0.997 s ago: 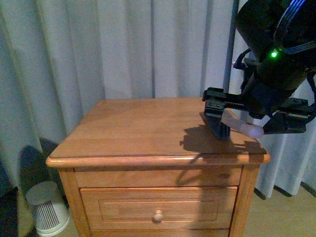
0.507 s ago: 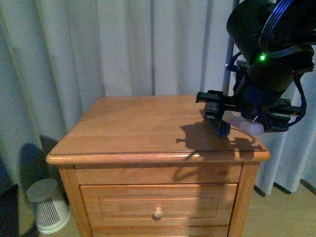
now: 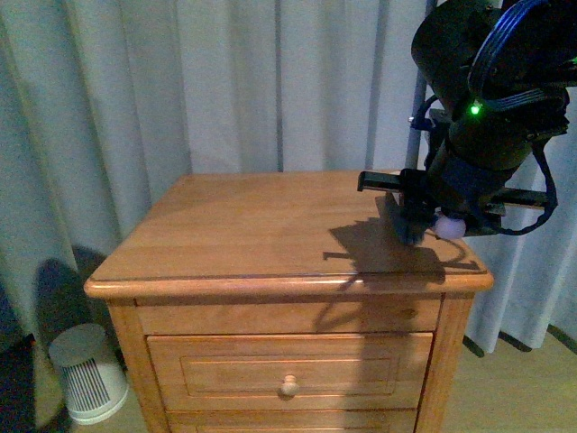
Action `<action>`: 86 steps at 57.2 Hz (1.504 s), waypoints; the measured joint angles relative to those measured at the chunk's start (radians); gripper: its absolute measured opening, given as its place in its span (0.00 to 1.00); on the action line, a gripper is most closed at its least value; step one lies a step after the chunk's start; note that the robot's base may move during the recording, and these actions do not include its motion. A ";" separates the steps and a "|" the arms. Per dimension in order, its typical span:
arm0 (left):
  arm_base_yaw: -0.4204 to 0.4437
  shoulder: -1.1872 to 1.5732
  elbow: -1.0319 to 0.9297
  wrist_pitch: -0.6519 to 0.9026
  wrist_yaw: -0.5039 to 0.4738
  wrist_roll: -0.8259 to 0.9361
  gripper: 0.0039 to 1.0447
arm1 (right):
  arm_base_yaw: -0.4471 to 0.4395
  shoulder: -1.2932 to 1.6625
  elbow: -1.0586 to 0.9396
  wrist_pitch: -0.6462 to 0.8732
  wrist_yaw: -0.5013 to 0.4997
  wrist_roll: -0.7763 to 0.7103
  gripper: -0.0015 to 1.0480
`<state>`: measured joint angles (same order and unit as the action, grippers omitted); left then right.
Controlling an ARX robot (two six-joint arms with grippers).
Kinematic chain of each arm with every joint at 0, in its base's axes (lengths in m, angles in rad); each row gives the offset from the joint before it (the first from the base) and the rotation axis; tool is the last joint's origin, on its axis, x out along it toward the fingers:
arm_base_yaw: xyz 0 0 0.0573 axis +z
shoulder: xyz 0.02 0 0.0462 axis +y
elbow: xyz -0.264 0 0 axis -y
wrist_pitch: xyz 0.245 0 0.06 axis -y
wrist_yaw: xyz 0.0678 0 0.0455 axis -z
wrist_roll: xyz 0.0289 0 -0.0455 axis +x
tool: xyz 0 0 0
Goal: Clean up trash
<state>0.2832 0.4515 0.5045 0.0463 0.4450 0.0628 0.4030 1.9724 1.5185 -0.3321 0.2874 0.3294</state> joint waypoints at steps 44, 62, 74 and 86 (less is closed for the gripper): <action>0.000 0.000 0.000 0.000 0.000 0.000 0.27 | 0.117 -0.825 -0.745 0.613 0.276 -0.419 0.20; 0.000 0.000 0.000 0.000 0.000 0.000 0.27 | 0.216 -1.201 -0.971 0.562 0.385 -0.411 0.20; 0.000 0.000 0.000 0.000 0.000 0.000 0.27 | 0.250 -1.301 -0.998 0.555 0.406 -0.430 0.20; 0.000 0.000 0.000 0.000 0.000 0.000 0.27 | 0.276 -1.339 -1.017 0.557 0.465 -0.429 0.20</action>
<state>0.2832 0.4515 0.5045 0.0463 0.4450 0.0628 0.6792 0.6331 0.5014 0.2245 0.7525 -0.0998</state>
